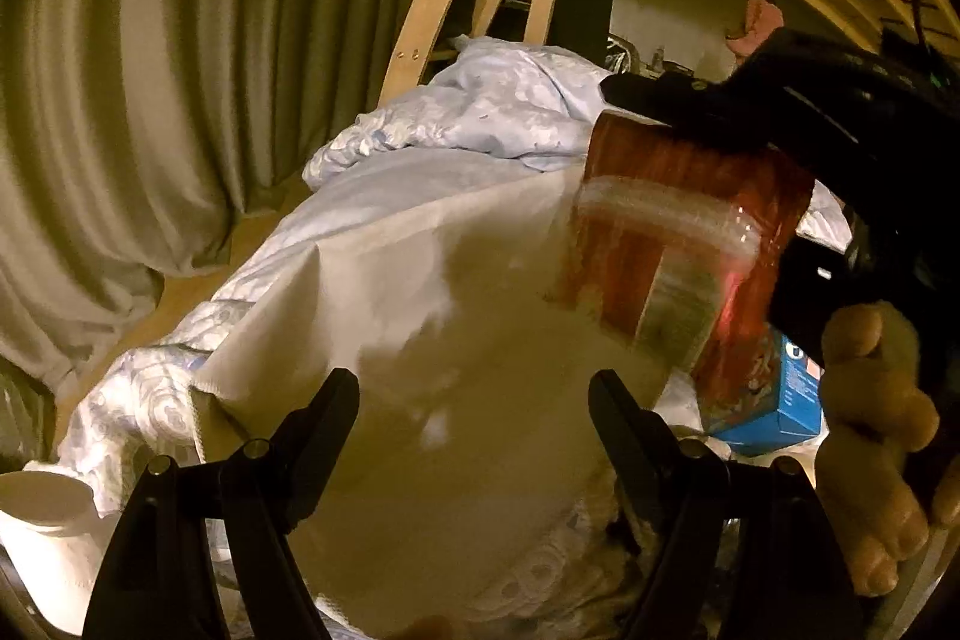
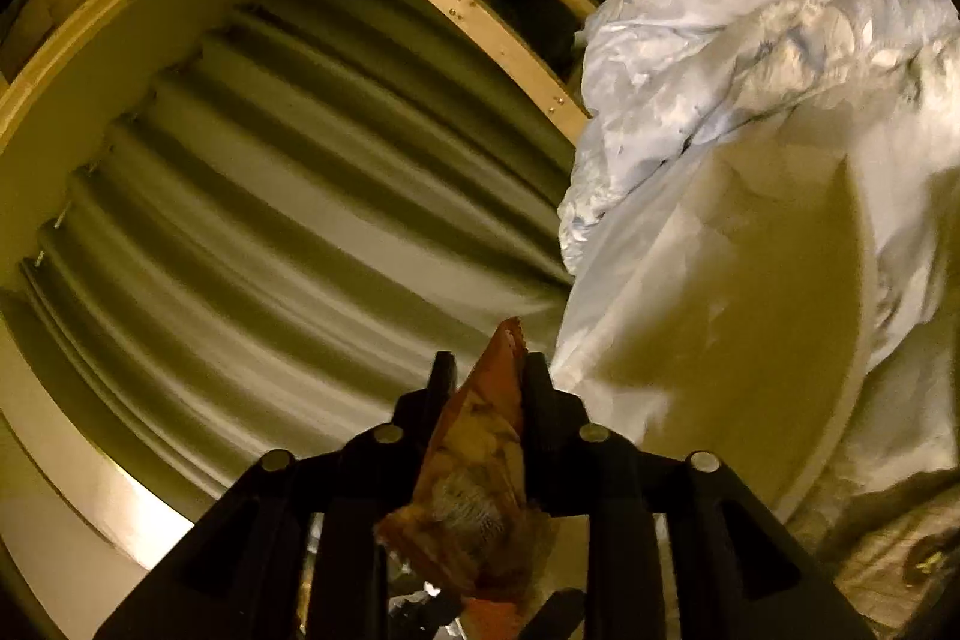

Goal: Organize objects
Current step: 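Carry the orange chip bag into the white box and open the right gripper, then move the right gripper down to the clear plastic bread bag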

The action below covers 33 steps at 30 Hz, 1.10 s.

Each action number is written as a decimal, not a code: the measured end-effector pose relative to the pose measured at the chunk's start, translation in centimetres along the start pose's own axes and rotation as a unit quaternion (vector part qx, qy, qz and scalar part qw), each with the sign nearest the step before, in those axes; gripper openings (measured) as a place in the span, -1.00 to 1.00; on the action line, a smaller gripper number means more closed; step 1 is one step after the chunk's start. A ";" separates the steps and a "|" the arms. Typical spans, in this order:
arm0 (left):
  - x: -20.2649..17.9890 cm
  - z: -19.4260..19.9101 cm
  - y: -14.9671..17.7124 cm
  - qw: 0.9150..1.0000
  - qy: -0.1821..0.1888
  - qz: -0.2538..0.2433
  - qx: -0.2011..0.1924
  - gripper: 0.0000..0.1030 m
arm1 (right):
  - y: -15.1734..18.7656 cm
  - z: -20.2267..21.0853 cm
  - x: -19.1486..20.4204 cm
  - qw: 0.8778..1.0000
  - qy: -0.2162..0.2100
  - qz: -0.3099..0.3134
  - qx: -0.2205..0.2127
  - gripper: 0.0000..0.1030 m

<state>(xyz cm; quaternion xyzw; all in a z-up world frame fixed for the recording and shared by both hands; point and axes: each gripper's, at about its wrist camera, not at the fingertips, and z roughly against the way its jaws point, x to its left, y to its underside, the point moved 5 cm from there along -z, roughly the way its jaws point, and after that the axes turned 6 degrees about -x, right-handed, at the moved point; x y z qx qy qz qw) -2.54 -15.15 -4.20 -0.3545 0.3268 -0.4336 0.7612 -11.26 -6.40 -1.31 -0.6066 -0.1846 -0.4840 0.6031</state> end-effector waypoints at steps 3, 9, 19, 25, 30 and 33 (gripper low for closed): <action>-0.1 0.0 0.0 1.000 0.006 0.003 0.000 0.51 | -0.2 0.9 -0.2 1.000 0.009 -0.003 -0.016 0.31; -0.9 0.4 0.3 1.000 0.017 -0.001 0.005 0.51 | -0.3 3.5 -0.2 0.999 0.049 0.000 -0.018 0.35; -4.0 1.1 0.8 0.998 0.043 -0.037 0.011 0.50 | 1.0 10.0 -3.0 0.940 0.325 0.096 0.045 0.35; -6.9 1.5 1.7 0.993 0.089 -0.074 0.031 0.50 | 2.2 13.8 -5.9 0.934 0.340 0.019 0.108 0.35; -8.9 1.3 3.1 0.988 0.108 -0.097 0.052 0.50 | 1.7 16.2 -7.6 0.926 0.365 -0.012 0.093 0.35; -9.5 1.0 3.6 0.986 0.117 -0.101 0.064 0.50 | 1.8 17.3 -8.0 0.926 0.366 -0.017 0.091 0.35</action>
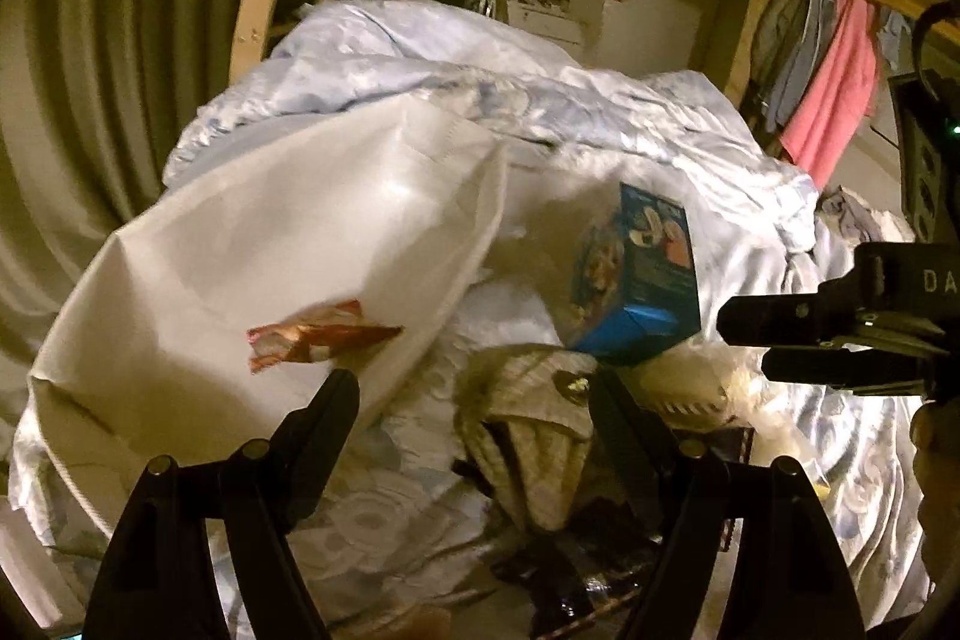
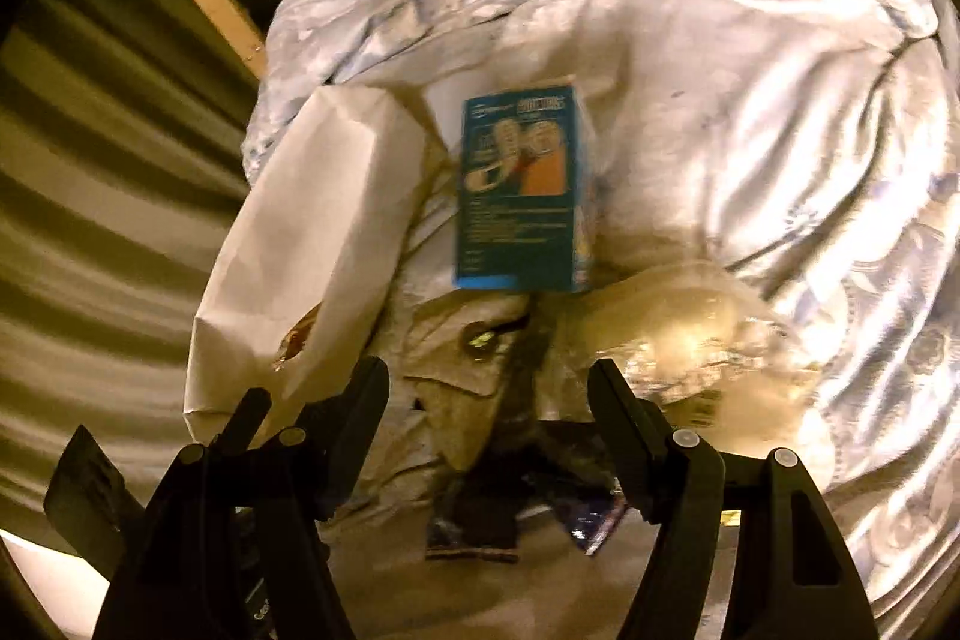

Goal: Organize objects
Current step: 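Move the right gripper down to the clear plastic bread bag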

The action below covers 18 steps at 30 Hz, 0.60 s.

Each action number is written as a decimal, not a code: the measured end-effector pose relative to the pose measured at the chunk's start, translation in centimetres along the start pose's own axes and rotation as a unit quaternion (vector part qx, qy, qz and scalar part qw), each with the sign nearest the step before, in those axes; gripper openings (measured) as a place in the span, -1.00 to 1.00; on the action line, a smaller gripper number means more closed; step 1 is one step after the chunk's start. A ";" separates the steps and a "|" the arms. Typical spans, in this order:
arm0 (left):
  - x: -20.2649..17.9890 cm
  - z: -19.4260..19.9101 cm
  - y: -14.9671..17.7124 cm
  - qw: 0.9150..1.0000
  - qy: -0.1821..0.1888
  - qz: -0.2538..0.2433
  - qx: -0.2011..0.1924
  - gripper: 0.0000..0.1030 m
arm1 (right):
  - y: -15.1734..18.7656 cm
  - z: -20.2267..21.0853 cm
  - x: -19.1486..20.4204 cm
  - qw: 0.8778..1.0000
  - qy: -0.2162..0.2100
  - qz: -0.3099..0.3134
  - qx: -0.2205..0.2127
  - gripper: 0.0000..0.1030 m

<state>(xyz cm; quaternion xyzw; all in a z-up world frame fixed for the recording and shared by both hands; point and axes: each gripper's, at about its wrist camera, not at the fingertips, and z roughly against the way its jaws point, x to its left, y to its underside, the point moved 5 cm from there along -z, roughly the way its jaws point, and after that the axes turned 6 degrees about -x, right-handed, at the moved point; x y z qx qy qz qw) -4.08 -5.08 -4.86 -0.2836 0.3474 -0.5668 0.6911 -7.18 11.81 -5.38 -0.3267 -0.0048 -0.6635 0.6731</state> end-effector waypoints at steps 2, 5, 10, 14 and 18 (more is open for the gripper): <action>-0.2 -0.3 0.2 1.000 0.000 -0.002 0.006 0.50 | 0.2 -0.1 -0.6 1.000 -0.006 -0.002 0.006 0.35; -0.5 -0.6 0.5 1.000 -0.004 -0.008 0.012 0.50 | 0.3 -0.6 -1.4 1.000 -0.009 -0.005 0.021 0.35; -0.7 -1.0 0.8 1.000 -0.003 -0.013 0.020 0.50 | 0.5 -1.7 -1.6 0.999 -0.003 0.003 0.039 0.35; -1.0 -1.5 1.2 0.999 -0.002 -0.020 0.031 0.50 | 0.8 -2.6 -1.4 0.998 -0.017 0.007 0.055 0.35; -1.2 -1.9 1.5 0.999 -0.002 -0.026 0.038 0.50 | 1.0 -3.0 -1.7 0.998 -0.009 0.009 0.059 0.35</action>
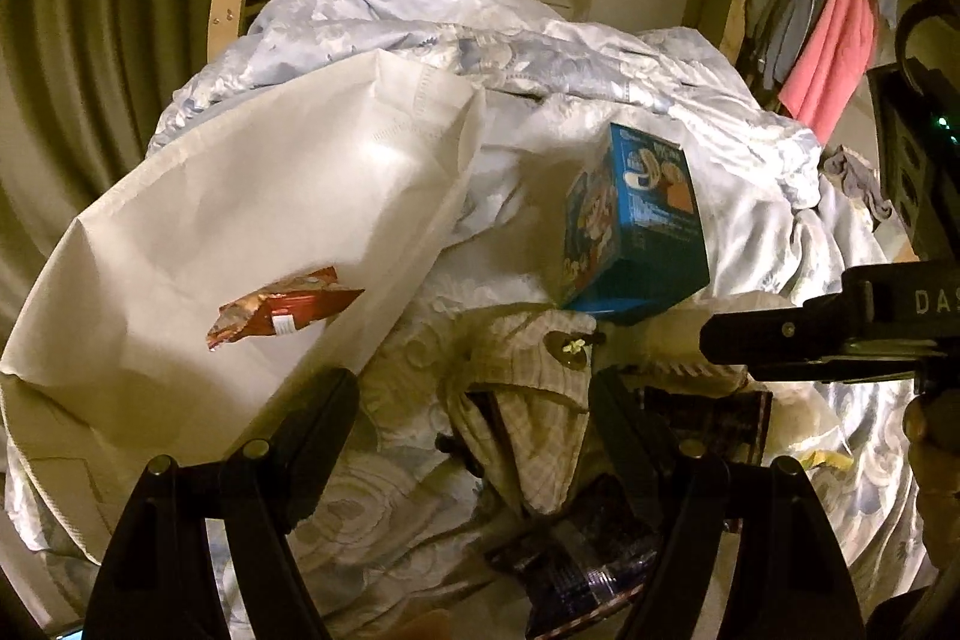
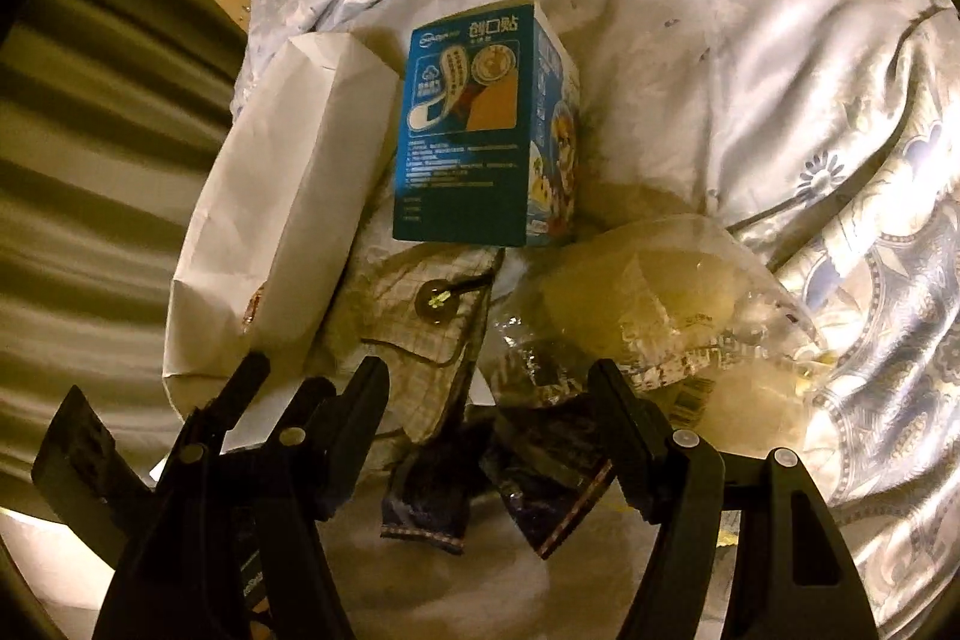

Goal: Organize objects
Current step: 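Move the right gripper down to the clear plastic bread bag, then grasp the clear plastic bread bag with the right gripper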

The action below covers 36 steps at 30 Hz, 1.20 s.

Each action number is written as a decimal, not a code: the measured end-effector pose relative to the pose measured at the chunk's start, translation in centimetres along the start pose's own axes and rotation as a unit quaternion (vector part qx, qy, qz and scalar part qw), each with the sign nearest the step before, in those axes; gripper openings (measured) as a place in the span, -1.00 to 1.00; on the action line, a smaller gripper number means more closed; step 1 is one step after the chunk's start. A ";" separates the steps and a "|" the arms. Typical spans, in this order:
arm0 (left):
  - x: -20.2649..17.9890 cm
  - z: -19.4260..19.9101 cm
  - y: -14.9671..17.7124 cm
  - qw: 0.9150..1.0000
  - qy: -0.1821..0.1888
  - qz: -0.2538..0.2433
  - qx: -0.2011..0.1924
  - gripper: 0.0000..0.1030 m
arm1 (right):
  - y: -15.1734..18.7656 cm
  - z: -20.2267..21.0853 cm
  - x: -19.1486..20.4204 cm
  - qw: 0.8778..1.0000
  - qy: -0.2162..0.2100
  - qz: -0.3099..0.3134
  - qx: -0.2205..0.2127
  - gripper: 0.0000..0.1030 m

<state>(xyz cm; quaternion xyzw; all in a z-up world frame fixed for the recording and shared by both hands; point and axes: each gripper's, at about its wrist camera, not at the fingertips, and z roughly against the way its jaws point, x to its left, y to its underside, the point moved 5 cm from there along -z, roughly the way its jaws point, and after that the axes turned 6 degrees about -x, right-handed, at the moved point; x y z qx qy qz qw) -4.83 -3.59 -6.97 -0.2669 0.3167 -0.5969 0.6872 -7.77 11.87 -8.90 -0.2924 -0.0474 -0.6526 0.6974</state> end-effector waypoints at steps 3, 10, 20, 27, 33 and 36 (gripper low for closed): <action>0.0 -0.1 0.1 1.000 0.001 -0.001 0.003 0.50 | 0.1 0.1 -0.3 1.000 0.010 0.002 0.001 0.34; 0.0 -0.6 0.4 1.000 -0.001 -0.002 0.011 0.50 | -0.6 2.2 -2.4 0.997 0.048 -0.023 -0.047 0.34; -0.5 -0.8 0.5 1.000 0.005 -0.007 0.014 0.50 | -1.2 0.3 -4.6 0.996 0.046 -0.061 -0.043 0.40; -0.8 -0.8 0.6 1.000 0.005 -0.010 0.016 0.50 | -1.2 -1.8 -5.3 0.996 0.016 -0.089 -0.013 0.80; -0.8 -0.8 0.6 1.000 0.005 -0.010 0.015 0.50 | -1.4 -4.0 -7.1 0.990 0.070 -0.118 -0.010 0.68; -0.8 -0.7 0.6 1.000 0.005 -0.007 0.014 0.50 | -1.6 -2.9 -7.4 0.990 0.071 -0.117 -0.028 0.47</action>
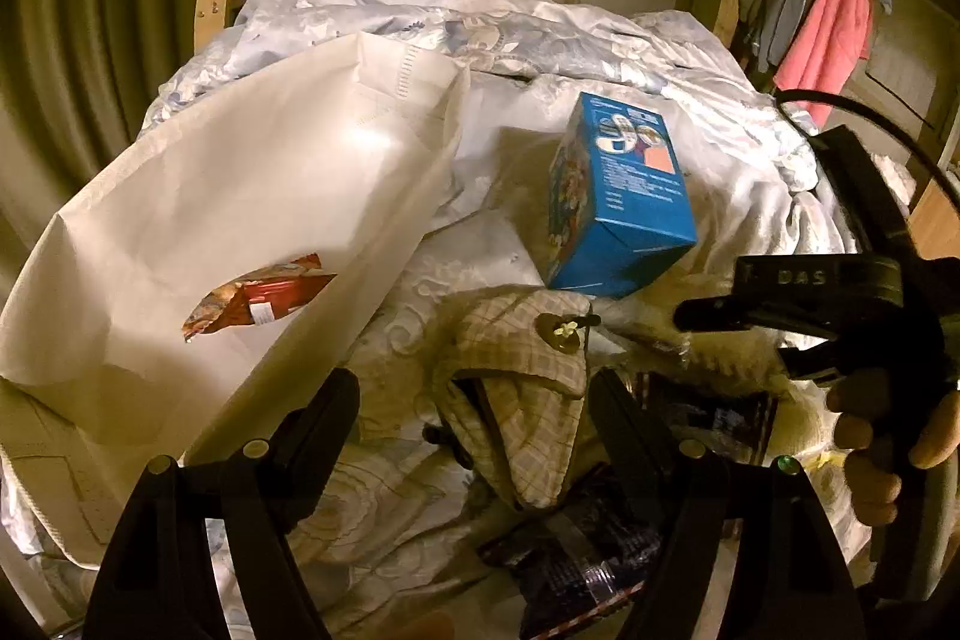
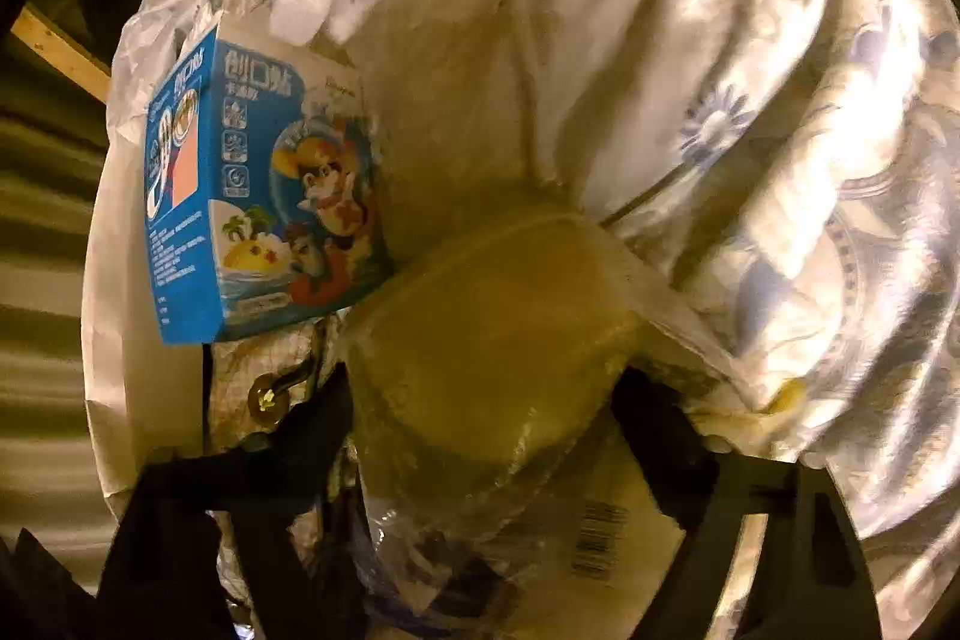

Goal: Organize objects
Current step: 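Grasp the clear plastic bread bag with the right gripper, then carry the bread bag into the white box and open the right gripper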

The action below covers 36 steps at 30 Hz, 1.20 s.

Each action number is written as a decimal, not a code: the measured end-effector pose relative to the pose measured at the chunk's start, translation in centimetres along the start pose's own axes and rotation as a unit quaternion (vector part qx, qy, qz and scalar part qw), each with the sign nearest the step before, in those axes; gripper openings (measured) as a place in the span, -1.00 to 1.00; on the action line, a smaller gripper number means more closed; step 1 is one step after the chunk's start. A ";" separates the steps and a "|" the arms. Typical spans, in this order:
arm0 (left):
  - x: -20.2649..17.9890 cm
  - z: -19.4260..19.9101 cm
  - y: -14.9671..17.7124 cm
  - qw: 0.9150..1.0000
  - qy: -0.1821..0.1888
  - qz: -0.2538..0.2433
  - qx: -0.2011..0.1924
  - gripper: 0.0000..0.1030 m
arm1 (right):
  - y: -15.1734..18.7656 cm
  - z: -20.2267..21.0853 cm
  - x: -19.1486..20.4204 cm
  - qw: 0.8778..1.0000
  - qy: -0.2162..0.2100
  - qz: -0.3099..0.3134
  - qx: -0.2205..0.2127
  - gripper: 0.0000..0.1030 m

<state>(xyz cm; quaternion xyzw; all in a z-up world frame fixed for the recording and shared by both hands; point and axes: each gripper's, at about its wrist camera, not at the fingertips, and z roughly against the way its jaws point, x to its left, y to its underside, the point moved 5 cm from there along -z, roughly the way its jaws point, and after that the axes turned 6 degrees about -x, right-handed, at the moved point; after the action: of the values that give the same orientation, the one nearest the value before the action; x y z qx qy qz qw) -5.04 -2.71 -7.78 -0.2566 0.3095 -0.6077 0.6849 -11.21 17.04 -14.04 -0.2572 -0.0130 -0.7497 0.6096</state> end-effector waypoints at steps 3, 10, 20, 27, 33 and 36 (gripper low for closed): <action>0.0 0.0 -0.1 1.000 0.001 -0.001 -0.001 0.50 | -0.3 1.5 -0.2 1.000 -0.007 0.003 -0.020 0.39; 0.2 1.2 -0.8 0.999 0.017 0.014 -0.029 0.50 | -1.0 8.4 0.2 0.994 -0.026 0.015 -0.101 0.29; 2.2 4.4 -2.3 0.996 0.010 0.045 -0.081 0.50 | 1.5 12.5 7.6 0.969 -0.165 0.112 -0.144 0.29; 4.7 5.6 -2.7 0.993 -0.017 0.064 -0.098 0.50 | 2.9 9.4 15.6 0.951 -0.249 0.159 -0.094 0.28; 7.2 5.9 -2.6 0.990 -0.044 0.090 -0.104 0.50 | 4.5 9.1 18.5 0.946 -0.247 0.190 -0.095 0.24; 8.2 6.0 -2.5 0.988 -0.053 0.102 -0.104 0.50 | 5.2 9.2 19.6 0.943 -0.251 0.198 -0.092 0.23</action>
<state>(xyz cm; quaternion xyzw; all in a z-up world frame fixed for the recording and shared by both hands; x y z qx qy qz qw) -1.74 -11.33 -2.86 -0.3251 0.3585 -0.4849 0.7284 -5.46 1.04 0.28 -0.4895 -0.0459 -0.5230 0.6962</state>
